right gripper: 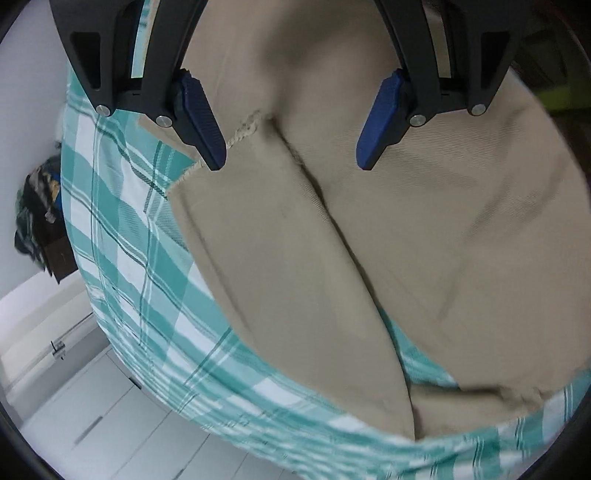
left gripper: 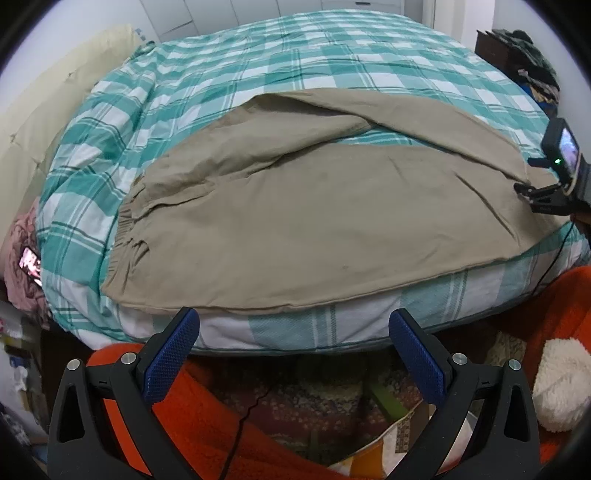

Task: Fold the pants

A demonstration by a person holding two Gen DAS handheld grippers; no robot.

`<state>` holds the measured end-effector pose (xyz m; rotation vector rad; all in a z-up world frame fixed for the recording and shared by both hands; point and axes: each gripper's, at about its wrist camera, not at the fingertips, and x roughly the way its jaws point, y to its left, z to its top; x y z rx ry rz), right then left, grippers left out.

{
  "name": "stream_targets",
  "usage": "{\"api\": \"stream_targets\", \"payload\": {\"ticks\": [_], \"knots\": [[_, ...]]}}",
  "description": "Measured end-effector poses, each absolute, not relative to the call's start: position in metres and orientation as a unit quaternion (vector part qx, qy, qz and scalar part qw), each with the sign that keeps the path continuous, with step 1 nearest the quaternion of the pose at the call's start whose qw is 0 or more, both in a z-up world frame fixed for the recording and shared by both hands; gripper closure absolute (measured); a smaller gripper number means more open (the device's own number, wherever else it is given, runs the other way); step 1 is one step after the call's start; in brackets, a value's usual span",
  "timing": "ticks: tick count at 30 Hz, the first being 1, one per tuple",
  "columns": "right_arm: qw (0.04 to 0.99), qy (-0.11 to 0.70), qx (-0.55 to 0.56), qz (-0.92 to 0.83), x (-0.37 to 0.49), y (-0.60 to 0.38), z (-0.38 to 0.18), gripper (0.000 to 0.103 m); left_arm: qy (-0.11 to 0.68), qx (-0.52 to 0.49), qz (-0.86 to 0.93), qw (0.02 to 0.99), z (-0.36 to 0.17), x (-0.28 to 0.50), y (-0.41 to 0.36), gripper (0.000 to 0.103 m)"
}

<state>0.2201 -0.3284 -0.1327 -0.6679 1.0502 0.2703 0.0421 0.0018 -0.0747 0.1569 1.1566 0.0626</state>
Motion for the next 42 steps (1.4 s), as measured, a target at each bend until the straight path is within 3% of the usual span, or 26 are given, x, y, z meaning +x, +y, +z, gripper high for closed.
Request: {"api": "stream_targets", "payload": {"ticks": [9, 11, 13, 16, 19, 23, 24, 25, 26, 30, 34, 36, 42], "knots": [[0.790, 0.481, -0.364, 0.110, 0.236, -0.328, -0.149, 0.049, 0.562, 0.078, 0.025, 0.823, -0.086, 0.047, 0.000, 0.001], [0.784, 0.490, -0.365, 0.114, 0.241, -0.328, -0.155, 0.058, 0.567, 0.078, 0.025, 0.820, -0.089, 0.049, 0.000, 0.001], [0.777, 0.499, -0.363, 0.121, 0.246, -0.327, -0.160, 0.089, 0.572, 0.078, 0.025, 0.816, -0.093, 0.051, 0.001, 0.001], [0.783, 0.491, -0.365, 0.113, 0.249, -0.321, -0.148, 0.096, 0.581, 0.079, 0.028, 0.810, -0.099, 0.054, 0.003, 0.001], [0.815, 0.488, -0.295, 0.106, 0.280, -0.335, -0.097, 0.096, 0.589, 0.074, 0.032, 0.804, -0.102, 0.060, 0.005, 0.001], [0.885, 0.421, -0.200, 0.012, 0.384, -0.390, 0.007, 0.094, 0.584, 0.069, 0.034, 0.808, -0.097, 0.067, 0.003, 0.001], [0.896, 0.410, -0.171, -0.016, 0.411, -0.406, 0.027, 0.074, 0.582, 0.069, 0.037, 0.810, -0.095, 0.067, 0.003, 0.001], [0.900, 0.407, -0.147, -0.056, 0.442, -0.422, 0.043, 0.044, 0.580, 0.067, 0.039, 0.811, -0.094, 0.068, 0.005, 0.001], [0.899, 0.406, -0.141, -0.082, 0.453, -0.428, 0.048, 0.036, 0.579, 0.065, 0.041, 0.812, -0.095, 0.068, 0.007, 0.001], [0.906, 0.400, -0.098, -0.100, 0.459, -0.446, 0.039, 0.036, 0.602, 0.053, 0.050, 0.795, -0.117, 0.075, 0.020, 0.001], [0.886, 0.456, -0.064, -0.051, 0.419, -0.445, -0.038, 0.039, 0.613, 0.044, 0.034, 0.788, -0.131, 0.102, 0.027, 0.001], [0.874, 0.482, -0.051, -0.025, 0.403, -0.443, -0.072, 0.047, 0.581, 0.049, 0.032, 0.811, -0.126, 0.137, 0.033, 0.001], [0.853, 0.504, 0.022, 0.136, 0.389, -0.361, -0.119, 0.047, 0.442, 0.033, 0.109, 0.890, -0.121, 0.283, 0.063, 0.001]]}}
